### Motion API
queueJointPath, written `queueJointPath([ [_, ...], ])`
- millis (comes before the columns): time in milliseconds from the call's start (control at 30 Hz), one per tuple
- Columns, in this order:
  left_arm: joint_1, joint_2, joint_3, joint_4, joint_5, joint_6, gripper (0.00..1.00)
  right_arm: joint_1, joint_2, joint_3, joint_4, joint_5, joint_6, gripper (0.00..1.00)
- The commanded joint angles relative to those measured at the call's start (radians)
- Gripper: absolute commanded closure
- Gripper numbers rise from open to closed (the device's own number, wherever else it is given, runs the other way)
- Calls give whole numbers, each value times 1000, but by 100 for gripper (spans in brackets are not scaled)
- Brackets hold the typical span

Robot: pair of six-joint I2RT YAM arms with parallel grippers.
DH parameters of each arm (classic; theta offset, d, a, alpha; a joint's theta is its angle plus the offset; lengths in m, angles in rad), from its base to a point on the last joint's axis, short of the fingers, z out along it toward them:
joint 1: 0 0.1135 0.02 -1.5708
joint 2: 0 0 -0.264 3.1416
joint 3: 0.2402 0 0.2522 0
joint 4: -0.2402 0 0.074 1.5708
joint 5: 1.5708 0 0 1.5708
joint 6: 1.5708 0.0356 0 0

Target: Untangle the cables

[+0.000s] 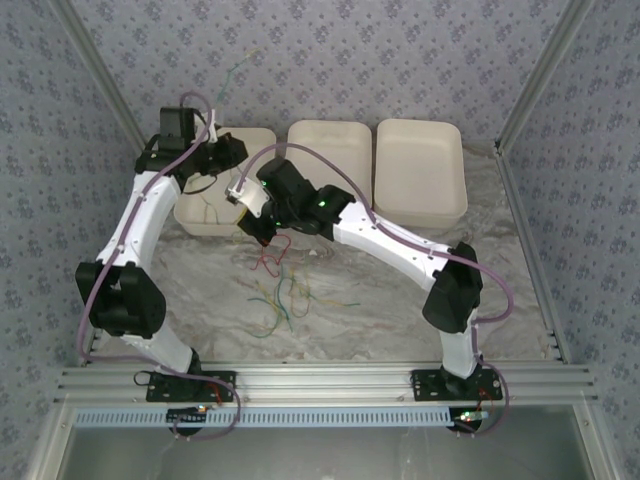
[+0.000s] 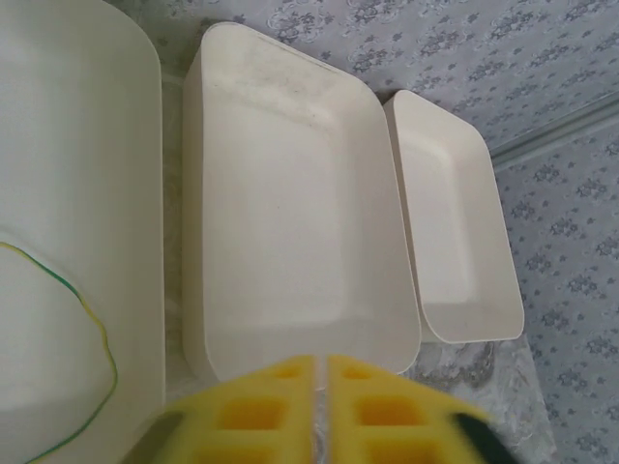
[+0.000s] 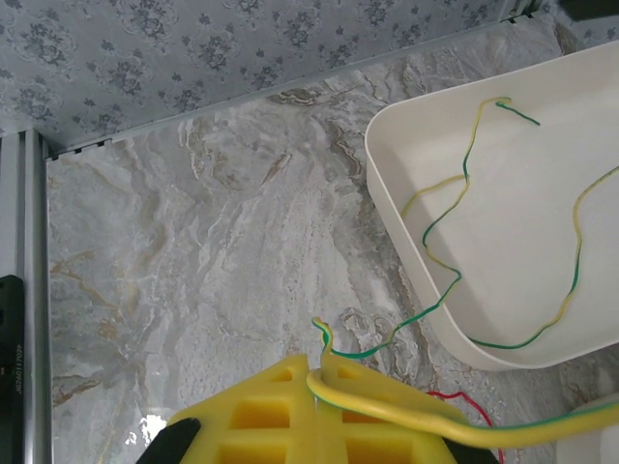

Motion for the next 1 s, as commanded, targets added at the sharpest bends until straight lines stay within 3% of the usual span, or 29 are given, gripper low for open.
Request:
queueJointPath([
  [0,4,2,20,-9,-31,-33,100,-9,13,9,-19,35,-16,100],
  [133,36,20,23,17,-26,-138,100,-32,24,18,-3,82,30,100],
  [300,80,105,58,66,12,-233,100,-48,-24,1,-3,132,127,47],
  [367,87,139,66,106,22,-273,100,-36,-116,-84,33,215,176,39],
  [667,89,315,164,222,-139,-328,100,56,-645,-521,141,507,381,38],
  [800,84,480,371,117,-168,-361,100,82,-826,-657,131,554,444,40],
  [967,67,633,528,-26,-207,-349,100,103,-942,-763,137,569,457,41],
])
